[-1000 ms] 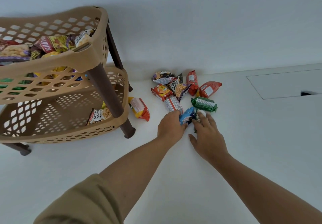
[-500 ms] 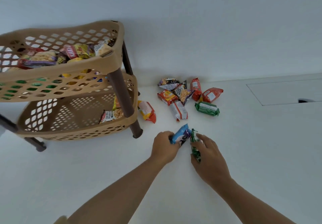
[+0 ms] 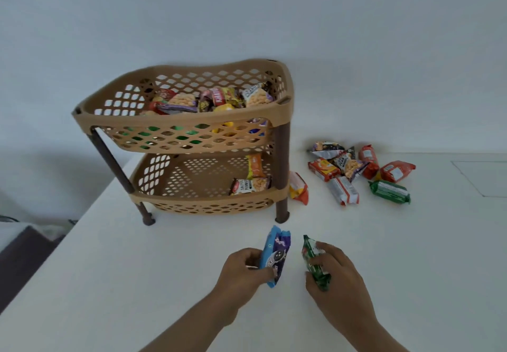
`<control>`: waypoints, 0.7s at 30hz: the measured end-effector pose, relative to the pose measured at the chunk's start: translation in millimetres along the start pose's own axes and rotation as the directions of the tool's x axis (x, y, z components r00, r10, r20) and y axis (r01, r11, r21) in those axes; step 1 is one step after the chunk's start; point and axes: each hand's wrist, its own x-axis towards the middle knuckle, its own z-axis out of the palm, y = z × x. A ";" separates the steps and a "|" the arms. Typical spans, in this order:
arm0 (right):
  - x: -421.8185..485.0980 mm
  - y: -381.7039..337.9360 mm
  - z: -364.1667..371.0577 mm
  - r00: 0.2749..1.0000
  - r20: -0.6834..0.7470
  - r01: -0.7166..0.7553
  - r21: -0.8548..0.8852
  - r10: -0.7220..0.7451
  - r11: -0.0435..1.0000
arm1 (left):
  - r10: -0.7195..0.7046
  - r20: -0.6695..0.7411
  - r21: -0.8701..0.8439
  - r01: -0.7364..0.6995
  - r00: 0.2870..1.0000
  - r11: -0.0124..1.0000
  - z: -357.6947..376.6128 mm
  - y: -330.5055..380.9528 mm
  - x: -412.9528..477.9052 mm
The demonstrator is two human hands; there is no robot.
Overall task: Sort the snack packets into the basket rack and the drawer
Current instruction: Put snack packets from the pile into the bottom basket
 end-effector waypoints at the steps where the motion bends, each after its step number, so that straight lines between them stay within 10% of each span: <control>1: -1.6 -11.6 3.9 1.000 -0.014 0.009 0.018 -0.008 1.000 | 0.000 -0.001 -0.018 0.000 1.000 1.000 -13.1 -1.1 -2.0; 21: 48.3 -167.1 40.5 0.962 -0.197 0.217 0.145 -0.187 0.965 | -0.028 0.224 -0.259 0.087 0.974 0.962 -160.6 82.1 38.5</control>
